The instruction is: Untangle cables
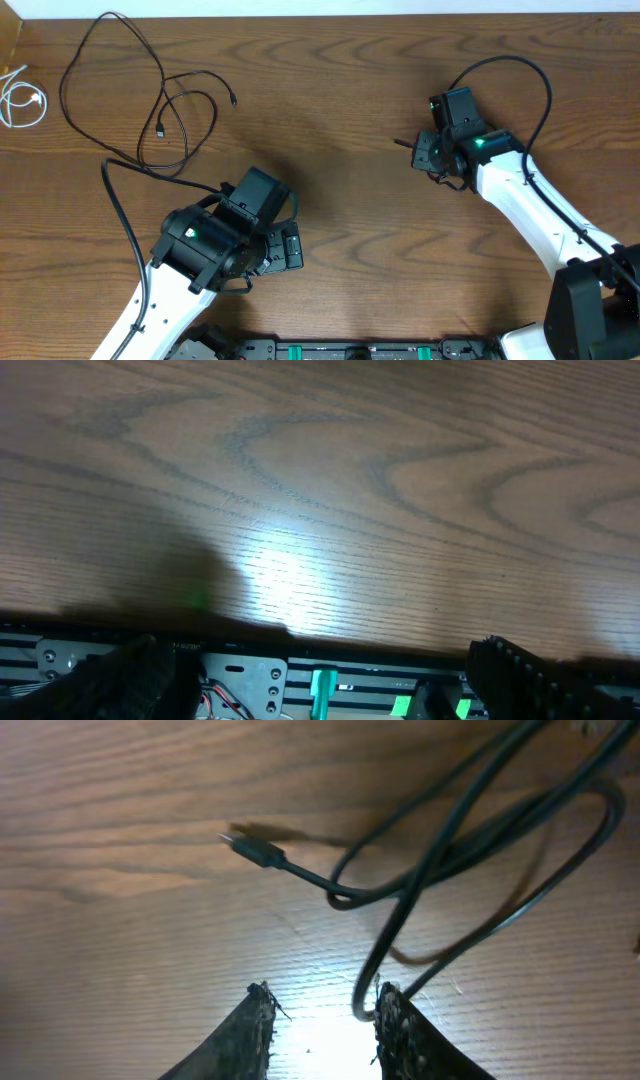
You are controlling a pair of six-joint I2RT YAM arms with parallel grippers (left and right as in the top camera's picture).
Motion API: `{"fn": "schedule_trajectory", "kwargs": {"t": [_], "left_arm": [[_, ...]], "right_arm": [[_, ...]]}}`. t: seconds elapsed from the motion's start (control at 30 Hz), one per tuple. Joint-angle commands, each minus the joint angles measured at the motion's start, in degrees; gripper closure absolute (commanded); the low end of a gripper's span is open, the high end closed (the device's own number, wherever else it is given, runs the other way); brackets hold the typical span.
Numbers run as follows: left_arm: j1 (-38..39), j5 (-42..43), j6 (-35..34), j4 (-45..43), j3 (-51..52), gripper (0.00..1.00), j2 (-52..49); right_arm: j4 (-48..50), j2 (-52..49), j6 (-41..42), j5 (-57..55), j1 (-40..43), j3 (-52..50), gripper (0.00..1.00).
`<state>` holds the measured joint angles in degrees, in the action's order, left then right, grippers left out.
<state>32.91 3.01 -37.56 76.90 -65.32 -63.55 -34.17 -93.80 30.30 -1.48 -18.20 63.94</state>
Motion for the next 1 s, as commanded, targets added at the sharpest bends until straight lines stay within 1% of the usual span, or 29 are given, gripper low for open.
{"fn": "schedule_trajectory", "kwargs": {"t": [0.0,0.07,0.13,0.23,0.3,0.33,0.37,0.4,0.43,0.47,0.53,0.6,0.7,0.83,0.97], "left_arm": [[0.3,-0.9,-0.7,0.2,0.0,0.02,-0.1],[0.3,-0.9,-0.7,0.2,0.0,0.02,-0.1],[0.3,-0.9,-0.7,0.2,0.0,0.02,-0.1],[0.3,-0.9,-0.7,0.2,0.0,0.02,-0.1],[0.3,-0.9,-0.7,0.2,0.0,0.02,-0.1],[0.3,-0.9,-0.7,0.2,0.0,0.02,-0.1],[0.3,-0.9,-0.7,0.2,0.0,0.02,-0.1],[0.3,-0.9,-0.7,0.2,0.0,0.02,-0.1],[0.3,-0.9,-0.7,0.2,0.0,0.02,-0.1],[0.3,-0.9,-0.7,0.2,0.0,0.02,-0.1],[0.3,-0.9,-0.7,0.2,0.0,0.02,-0.1],[0.3,-0.9,-0.7,0.2,0.0,0.02,-0.1],[0.3,-0.9,-0.7,0.2,0.0,0.02,-0.1],[0.3,-0.9,-0.7,0.2,0.0,0.02,-0.1],[0.3,-0.9,-0.7,0.2,0.0,0.02,-0.1]], "right_arm": [[-0.4,-1.9,0.8,-2.8,-0.2,-0.7,0.64],[-0.4,-1.9,0.9,-4.0,-0.2,-0.7,0.57],[-0.9,-2.3,0.9,-5.4,-0.2,-0.7,0.54],[-1.4,-3.5,0.5,-6.3,-0.2,-0.8,0.53],[-1.3,-4.5,0.5,-6.3,-0.2,-0.8,0.56],[-1.2,-4.9,0.5,-6.0,-0.2,-0.8,0.6],[-1.1,-5.4,0.5,-5.6,-0.2,-0.8,0.67],[-1.1,-5.6,0.5,-5.5,-0.2,-0.8,0.77],[-1.1,-5.6,0.5,-5.5,-0.2,-0.8,0.84],[-1.1,-5.6,0.5,-5.5,-0.2,-0.7,0.89],[-1.2,-4.9,0.5,-5.5,-0.2,-0.3,0.92],[-1.7,-3.9,0.5,-5.5,-0.2,0.6,0.98],[-3.9,-1.6,0.2,-5.5,-0.1,3.3,0.99],[-9.3,2.3,-0.2,-4.9,0.5,10.7,0.99],[-13.5,6.9,-1.7,3.4,0.8,19.5,0.99]]}}
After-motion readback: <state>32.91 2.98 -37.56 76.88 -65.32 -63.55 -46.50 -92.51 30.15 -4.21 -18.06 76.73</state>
